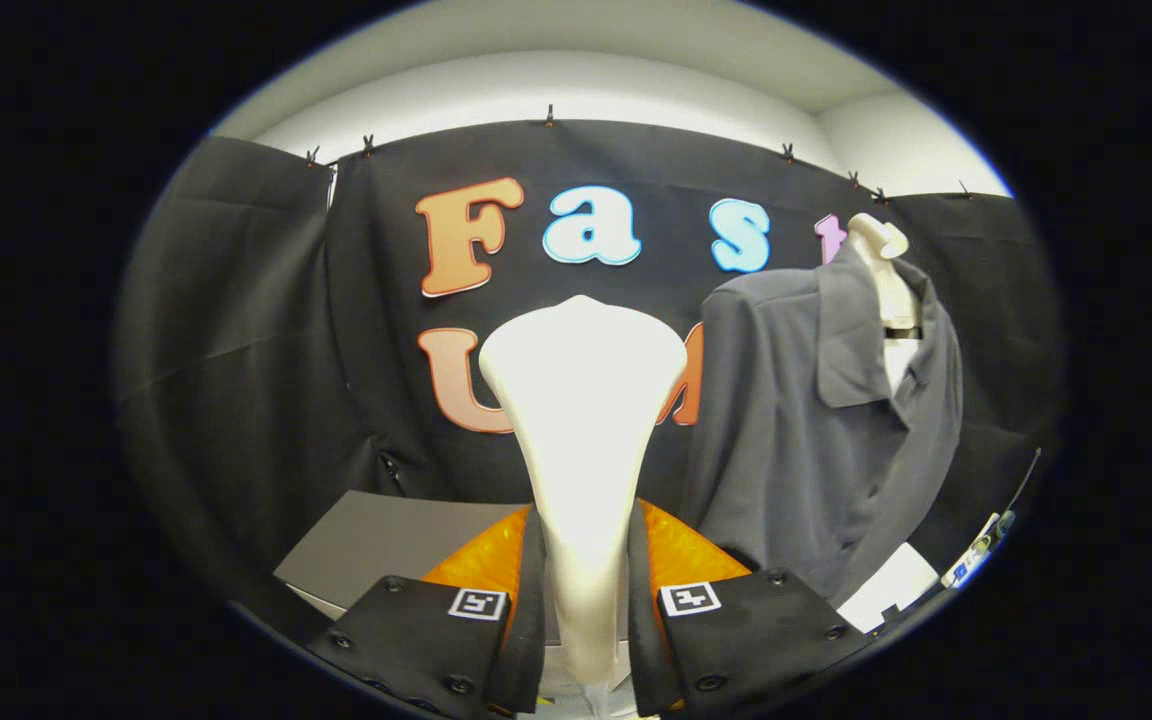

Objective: Iron the clothes twice with a garment steamer, once on the left side and once on the right side.

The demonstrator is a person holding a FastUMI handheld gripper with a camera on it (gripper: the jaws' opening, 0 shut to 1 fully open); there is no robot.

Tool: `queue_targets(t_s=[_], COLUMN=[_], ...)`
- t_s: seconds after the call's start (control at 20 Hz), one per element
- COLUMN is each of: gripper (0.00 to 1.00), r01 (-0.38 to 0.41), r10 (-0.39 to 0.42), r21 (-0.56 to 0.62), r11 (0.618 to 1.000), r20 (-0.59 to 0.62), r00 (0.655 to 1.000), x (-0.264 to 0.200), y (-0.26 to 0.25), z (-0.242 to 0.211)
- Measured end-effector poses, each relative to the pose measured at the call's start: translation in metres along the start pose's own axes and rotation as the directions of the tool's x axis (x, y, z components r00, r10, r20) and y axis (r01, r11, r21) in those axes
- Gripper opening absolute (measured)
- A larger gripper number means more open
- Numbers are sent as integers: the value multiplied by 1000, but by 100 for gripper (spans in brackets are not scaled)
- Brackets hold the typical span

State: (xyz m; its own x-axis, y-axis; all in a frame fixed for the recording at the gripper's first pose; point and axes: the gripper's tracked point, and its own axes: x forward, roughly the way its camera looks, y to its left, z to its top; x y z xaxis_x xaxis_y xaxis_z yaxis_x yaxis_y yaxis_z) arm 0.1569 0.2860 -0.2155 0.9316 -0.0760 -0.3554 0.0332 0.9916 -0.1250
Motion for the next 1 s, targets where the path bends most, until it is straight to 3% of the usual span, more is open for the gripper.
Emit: queue_targets(t_s=[0.3, 0.45, 0.7, 1.0], gripper=[42, 42, 42, 42], r01=[106, 135, 120, 17], r10=[-106, -136, -120, -16], r21=[3, 7, 1, -16], r11=[994, 991, 993, 1000], r20=[51, 49, 31, 38], r00=[993, 990, 992, 999], x=[-23, -13, 20, 35], y=[-80, -124, -179, -198], z=[17, 17, 2, -16])
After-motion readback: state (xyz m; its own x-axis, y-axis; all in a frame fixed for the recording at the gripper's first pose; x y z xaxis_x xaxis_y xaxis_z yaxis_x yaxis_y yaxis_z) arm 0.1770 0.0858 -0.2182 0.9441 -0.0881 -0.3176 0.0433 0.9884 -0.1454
